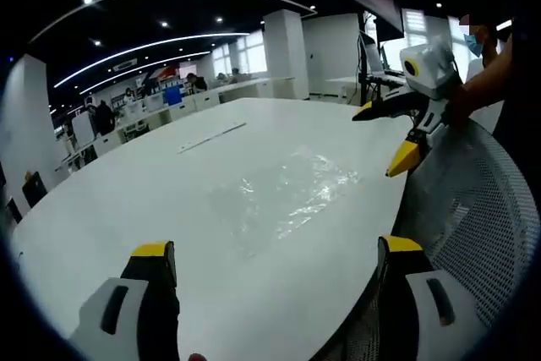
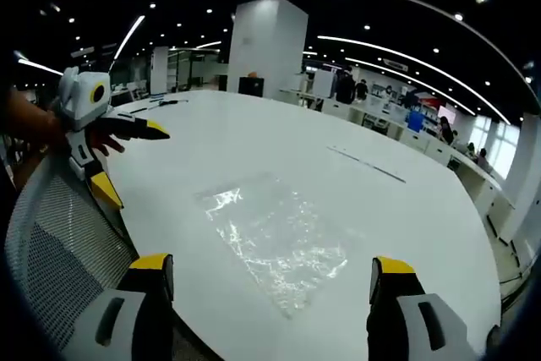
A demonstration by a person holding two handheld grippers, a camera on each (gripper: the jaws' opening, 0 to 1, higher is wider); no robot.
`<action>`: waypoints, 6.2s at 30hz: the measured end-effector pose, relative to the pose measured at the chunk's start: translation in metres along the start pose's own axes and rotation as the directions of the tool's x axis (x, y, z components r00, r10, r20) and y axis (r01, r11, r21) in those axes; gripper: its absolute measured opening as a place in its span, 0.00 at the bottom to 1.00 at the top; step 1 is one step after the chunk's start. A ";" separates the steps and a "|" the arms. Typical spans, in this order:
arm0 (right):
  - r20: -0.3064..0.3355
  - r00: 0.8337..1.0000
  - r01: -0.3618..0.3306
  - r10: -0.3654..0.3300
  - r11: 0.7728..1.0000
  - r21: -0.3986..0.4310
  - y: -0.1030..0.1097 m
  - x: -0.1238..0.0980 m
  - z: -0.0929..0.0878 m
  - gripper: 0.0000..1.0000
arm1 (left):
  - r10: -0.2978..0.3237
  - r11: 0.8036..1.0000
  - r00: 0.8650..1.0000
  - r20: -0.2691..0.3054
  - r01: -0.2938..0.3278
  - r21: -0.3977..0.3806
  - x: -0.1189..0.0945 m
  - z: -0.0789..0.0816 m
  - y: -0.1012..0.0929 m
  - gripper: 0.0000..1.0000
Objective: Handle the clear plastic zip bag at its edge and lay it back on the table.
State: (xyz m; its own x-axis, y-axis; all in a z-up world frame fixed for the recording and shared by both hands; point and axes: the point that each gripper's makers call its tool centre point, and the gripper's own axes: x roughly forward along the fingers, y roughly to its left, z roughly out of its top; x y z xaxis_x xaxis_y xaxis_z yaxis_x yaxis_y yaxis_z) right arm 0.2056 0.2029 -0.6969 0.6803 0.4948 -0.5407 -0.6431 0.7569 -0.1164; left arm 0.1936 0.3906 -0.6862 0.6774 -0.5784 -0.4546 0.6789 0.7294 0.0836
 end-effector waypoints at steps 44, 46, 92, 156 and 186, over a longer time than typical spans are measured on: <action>-0.013 0.999 -0.033 0.032 0.993 -0.115 -0.026 -0.001 0.017 0.98 | -0.004 1.000 1.000 0.011 0.004 -0.012 0.000 0.003 0.003 0.98; -0.022 0.999 -0.035 0.033 0.989 -0.143 -0.031 -0.001 0.018 0.97 | -0.004 1.000 1.000 0.013 0.004 -0.016 0.000 0.003 0.004 0.98; -0.359 0.905 -0.415 0.227 0.654 -0.633 -0.083 0.043 -0.001 0.77 | 0.009 1.000 1.000 -0.011 -0.009 -0.008 0.002 -0.002 0.006 0.97; -0.550 0.755 -0.624 0.357 0.649 -0.436 -0.033 0.080 -0.050 0.00 | -0.043 0.998 0.997 -0.067 0.046 0.038 0.008 -0.009 -0.003 0.87; -0.601 0.731 -0.655 0.323 0.578 -0.487 -0.029 0.079 -0.058 0.01 | -0.064 0.994 0.995 -0.082 0.071 0.083 0.008 -0.013 -0.010 0.84</action>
State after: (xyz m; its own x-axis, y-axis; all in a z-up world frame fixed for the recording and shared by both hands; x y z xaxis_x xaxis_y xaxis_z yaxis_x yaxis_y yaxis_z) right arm 0.2571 0.1951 -0.7847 0.0787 0.3494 -0.9337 -0.9884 -0.0948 -0.1188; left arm 0.1883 0.3833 -0.7017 0.6072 -0.5920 -0.5299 0.7464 0.6537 0.1250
